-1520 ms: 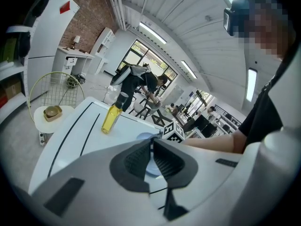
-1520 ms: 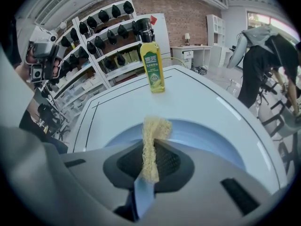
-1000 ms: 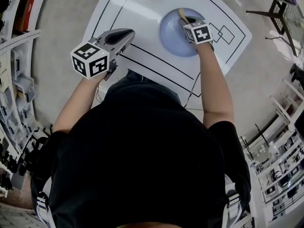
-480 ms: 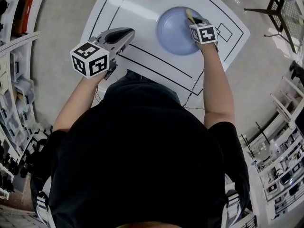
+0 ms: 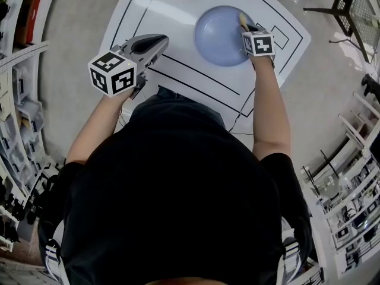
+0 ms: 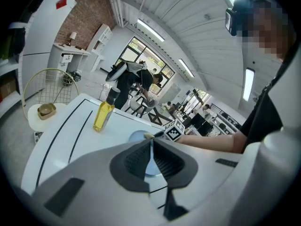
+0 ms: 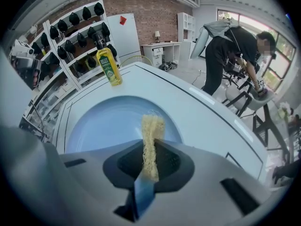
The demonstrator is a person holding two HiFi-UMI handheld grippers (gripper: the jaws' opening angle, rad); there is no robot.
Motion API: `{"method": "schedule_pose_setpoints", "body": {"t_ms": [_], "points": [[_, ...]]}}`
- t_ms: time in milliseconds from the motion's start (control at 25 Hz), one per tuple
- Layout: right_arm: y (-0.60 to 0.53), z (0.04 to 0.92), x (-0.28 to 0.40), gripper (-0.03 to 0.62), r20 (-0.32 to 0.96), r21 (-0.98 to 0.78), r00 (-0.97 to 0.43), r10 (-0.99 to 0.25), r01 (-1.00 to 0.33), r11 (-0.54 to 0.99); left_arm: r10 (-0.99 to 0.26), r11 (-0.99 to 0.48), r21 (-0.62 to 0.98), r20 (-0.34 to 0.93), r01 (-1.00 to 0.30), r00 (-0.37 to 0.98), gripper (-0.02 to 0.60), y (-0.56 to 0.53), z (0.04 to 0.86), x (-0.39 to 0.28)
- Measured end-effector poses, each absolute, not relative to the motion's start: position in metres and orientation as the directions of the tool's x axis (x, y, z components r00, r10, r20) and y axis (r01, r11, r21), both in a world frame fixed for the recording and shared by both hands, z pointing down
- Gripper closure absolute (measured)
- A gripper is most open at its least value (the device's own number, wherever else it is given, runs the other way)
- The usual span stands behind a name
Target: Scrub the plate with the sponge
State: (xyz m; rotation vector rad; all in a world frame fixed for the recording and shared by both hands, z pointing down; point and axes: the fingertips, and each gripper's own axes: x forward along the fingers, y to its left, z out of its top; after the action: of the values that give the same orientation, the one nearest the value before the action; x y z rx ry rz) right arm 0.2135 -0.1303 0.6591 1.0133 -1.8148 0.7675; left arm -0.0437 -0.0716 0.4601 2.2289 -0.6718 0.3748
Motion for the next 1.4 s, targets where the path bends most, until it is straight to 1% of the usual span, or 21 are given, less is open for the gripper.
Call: {"method": "schedule_pose_setpoints", "body": {"t_ms": [400, 600, 880, 1040, 1400], "points": [[-0.108, 0.654, 0.231, 0.557, 0.926, -0.052, -0.2, -0.32, -0.908, 0.415, -0.343, -0.584, 0.586, 0.448, -0.561, 0.825, 0.557, -0.067, 0.453, -0.042], [-0.089, 0.656, 0.238, 0.557, 0.943, -0.065, -0.178, -0.281, -0.927, 0.369, -0.34, -0.592, 0.585, 0.443, -0.555, 0.829, 0.557, -0.064, 0.451, -0.039], [-0.066, 0.666, 0.237, 0.557, 0.95, -0.085, -0.188, -0.249, -0.925, 0.371, -0.333, -0.599, 0.583, 0.443, -0.55, 0.832, 0.557, -0.059, 0.45, -0.039], [-0.053, 0.662, 0.233, 0.557, 0.953, -0.1, -0.19, -0.235, -0.932, 0.347, -0.329, -0.602, 0.583, 0.442, -0.546, 0.835, 0.557, -0.057, 0.449, -0.037], [-0.029, 0.666, 0.218, 0.557, 0.957, -0.127, -0.213, -0.196, -0.917, 0.378, -0.323, -0.611, 0.581, 0.438, -0.538, 0.839, 0.557, -0.059, 0.448, -0.035]]}}
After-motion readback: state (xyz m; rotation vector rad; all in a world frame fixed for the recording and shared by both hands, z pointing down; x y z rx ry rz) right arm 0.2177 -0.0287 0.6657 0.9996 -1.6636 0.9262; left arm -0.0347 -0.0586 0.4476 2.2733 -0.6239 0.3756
